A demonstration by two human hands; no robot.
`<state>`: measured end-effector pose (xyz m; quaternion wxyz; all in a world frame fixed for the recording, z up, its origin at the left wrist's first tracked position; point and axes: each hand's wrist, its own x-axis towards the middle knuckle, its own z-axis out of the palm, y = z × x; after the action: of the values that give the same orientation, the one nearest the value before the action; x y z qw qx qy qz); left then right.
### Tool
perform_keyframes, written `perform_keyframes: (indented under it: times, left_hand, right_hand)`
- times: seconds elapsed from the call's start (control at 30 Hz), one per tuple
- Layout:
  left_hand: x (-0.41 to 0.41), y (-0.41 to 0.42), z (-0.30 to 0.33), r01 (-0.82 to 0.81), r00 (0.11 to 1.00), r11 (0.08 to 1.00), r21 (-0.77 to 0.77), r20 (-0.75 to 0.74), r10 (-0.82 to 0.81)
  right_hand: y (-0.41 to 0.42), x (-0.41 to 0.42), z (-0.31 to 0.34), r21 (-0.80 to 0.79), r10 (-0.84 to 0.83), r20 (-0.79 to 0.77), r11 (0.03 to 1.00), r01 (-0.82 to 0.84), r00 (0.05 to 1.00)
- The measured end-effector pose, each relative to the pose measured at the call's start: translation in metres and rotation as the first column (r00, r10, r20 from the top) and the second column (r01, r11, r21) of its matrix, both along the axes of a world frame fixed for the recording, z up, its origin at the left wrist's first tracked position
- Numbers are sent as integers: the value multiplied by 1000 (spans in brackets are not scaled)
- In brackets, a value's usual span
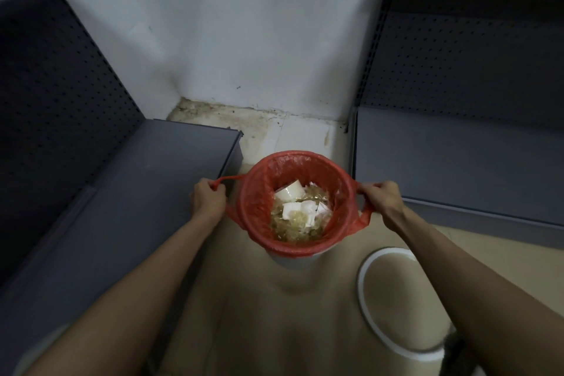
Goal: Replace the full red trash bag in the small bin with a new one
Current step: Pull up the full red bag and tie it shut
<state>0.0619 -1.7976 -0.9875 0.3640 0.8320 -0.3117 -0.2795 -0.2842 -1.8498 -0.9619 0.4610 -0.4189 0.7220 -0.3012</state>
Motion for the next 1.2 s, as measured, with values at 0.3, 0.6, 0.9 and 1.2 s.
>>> perform_keyframes:
  times: [0.3, 0.6, 0.9, 1.2]
  left_hand:
    - [-29, 5, 60, 49, 999, 996, -78, -9, -50]
    - [-50, 3, 96, 84, 996, 985, -152, 31, -80]
    - [-60, -8, 127, 109, 994, 946, -305, 7, -112]
    - [-74, -9, 137, 189, 977, 889, -418, -12, -214]
  right_hand:
    - [-17, 13, 50, -131, -31, 19, 991, 33, 999]
    - [-14, 51, 80, -254, 55, 146, 967, -17, 988]
    - [-11, 68, 83, -294, 65, 255, 956, 14, 965]
    - [-4, 82, 91, -365, 91, 385, 929, 61, 919]
